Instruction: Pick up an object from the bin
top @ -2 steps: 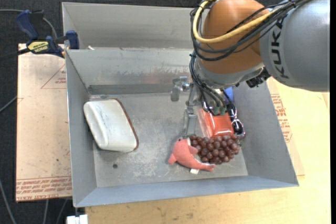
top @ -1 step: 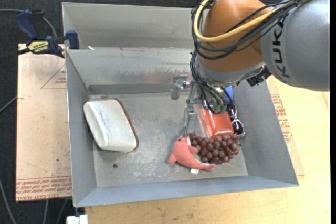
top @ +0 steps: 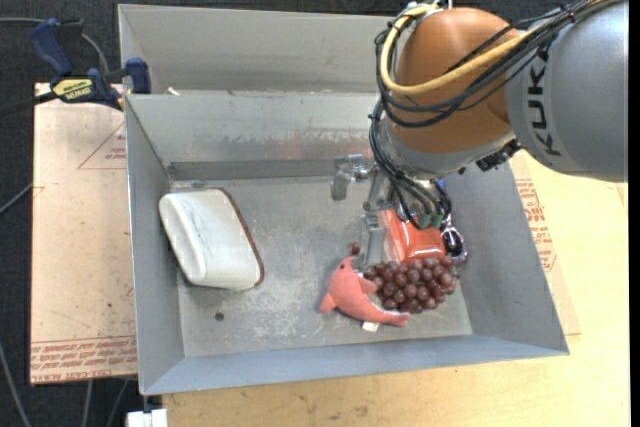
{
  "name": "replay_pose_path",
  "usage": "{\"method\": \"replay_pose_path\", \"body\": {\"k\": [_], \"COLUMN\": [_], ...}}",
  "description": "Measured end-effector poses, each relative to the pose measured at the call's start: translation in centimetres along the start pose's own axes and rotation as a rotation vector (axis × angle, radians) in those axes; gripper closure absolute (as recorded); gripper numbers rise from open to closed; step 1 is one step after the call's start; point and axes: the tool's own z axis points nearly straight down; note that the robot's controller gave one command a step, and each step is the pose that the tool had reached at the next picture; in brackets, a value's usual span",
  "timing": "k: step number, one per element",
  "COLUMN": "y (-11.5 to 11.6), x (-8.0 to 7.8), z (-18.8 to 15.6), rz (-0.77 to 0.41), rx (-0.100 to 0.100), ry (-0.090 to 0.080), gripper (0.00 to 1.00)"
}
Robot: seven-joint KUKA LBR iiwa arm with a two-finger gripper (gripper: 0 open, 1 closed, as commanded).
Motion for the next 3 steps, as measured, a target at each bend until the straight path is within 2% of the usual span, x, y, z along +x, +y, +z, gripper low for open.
{"method": "replay_pose_path", "body": {"k": [1,2,3], "y": [-2.3,-3.5,-3.9], "x": [2.2,2.7,1.5], "z": [5.6,8.5,11.8], "rz": [-0.055,0.017,-0.249], "rx": [0.003,0.0,0.001], "ry": [0.004,0.006,0.002], "gripper": [0.0,0.0,0.0]}}
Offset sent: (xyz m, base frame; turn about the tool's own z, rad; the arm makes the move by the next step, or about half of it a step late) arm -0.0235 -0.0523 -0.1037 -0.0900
